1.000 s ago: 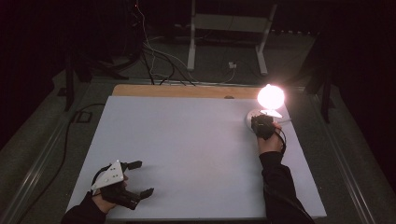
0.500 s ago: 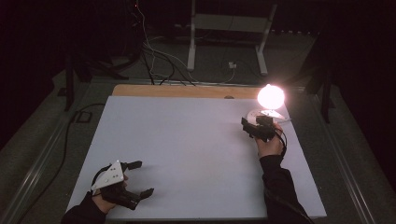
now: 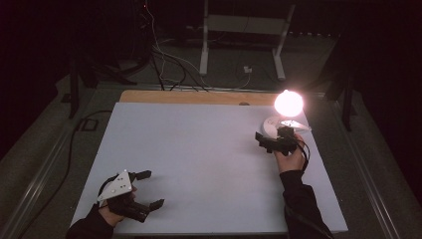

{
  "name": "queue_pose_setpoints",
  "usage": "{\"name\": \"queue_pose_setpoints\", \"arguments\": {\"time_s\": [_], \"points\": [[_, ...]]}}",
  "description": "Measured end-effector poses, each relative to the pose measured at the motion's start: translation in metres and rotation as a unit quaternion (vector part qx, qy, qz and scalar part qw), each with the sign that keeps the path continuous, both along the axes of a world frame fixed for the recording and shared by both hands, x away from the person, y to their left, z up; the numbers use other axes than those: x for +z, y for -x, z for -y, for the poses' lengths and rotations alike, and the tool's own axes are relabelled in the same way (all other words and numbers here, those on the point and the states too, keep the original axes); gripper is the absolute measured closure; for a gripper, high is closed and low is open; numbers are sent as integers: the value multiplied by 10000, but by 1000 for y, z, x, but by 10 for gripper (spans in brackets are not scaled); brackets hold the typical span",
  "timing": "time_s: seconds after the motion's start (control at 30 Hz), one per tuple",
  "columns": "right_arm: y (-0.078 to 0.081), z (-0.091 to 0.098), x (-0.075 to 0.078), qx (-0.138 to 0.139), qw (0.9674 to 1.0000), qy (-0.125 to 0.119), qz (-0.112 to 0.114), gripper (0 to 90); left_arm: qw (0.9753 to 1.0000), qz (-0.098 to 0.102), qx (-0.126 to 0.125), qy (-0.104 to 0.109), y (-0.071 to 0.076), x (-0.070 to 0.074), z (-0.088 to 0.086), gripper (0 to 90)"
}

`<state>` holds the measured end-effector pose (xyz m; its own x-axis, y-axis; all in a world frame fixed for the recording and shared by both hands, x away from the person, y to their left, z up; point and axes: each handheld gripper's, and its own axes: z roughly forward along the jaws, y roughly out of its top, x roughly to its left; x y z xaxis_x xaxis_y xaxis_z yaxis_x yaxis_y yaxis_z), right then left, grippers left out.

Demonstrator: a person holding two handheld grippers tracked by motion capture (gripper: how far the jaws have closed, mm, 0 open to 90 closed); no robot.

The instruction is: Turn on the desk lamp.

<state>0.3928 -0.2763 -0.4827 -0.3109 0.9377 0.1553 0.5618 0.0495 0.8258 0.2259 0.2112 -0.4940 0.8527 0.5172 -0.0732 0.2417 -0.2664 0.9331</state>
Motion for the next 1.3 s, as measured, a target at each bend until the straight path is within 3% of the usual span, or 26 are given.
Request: {"name": "queue_pose_setpoints", "arguments": {"time_s": [0.2,0.23,0.37,0.67,0.97,1.07,1.3], "points": [[7,6,8,163,9996,-222,15,16,10000,-3,-31,-20,-1,0,1,3],[9,7,13,218,9997,-88,27,15,10000,-4,-29,-16,-1,0,1,3],[15,7,17,255,9996,-17,70,0,10000,-4,-35,-12,0,0,1,3],[28,9,24,411,9990,-123,115,0,10000,5,-65,-25,2,0,0,3],[54,13,27,652,9973,-277,193,0,10000,8,-62,-53,2,-1,1,3],[67,12,26,665,9968,-94,426,0,10000,7,-67,-45,2,0,1,3],[86,16,22,799,9957,-30,460,0,10000,-5,-78,-26,2,0,1,3]]}}
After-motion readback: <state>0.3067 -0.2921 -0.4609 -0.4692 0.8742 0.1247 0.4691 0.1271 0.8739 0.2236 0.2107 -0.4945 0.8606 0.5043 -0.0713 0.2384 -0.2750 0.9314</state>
